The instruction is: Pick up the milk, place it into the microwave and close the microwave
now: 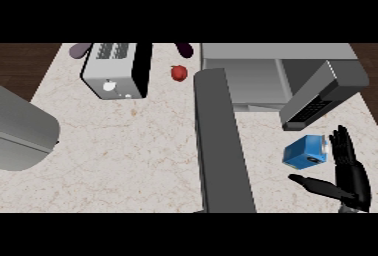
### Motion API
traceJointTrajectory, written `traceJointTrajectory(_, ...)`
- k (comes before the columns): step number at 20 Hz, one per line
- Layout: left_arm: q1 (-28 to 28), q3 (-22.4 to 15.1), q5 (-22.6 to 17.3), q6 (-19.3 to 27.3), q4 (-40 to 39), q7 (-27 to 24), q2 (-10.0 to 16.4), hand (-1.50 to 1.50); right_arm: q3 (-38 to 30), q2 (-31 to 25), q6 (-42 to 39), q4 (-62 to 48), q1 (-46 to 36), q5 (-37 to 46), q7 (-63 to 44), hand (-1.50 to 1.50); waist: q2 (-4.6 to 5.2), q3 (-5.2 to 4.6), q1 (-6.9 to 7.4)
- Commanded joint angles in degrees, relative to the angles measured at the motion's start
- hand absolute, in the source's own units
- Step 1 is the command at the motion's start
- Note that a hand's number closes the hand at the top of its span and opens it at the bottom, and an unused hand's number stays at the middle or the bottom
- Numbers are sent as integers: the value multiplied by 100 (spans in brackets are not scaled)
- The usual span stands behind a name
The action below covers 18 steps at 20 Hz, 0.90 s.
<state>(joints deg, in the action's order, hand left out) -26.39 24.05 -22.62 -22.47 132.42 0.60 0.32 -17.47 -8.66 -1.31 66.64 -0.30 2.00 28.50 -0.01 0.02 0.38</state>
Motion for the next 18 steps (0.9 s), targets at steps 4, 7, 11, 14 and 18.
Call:
traceJointTrajectory(4,-285,-51,38,-132,8,-296,-31,-150,-125,-82,393,-1435,-766,148,648,-150,1,0,21)
traceJointTrajectory(7,71,-19,189,10,-86,-144,-30,-150,-161,-262,228,-1720,-589,125,1066,-150,1,-1,-9)
traceJointTrajectory(11,203,143,-169,111,134,372,62,-150,-154,-283,461,-2797,-1411,285,1496,-150,11,3,14)
traceJointTrajectory(14,-249,128,-282,-30,333,198,-30,-150,-174,-370,158,-3320,-1628,183,1717,150,7,3,36)
traceJointTrajectory(18,184,5,-82,179,139,315,15,-150,-281,-812,-290,-4280,-1881,277,2753,150,29,11,46)
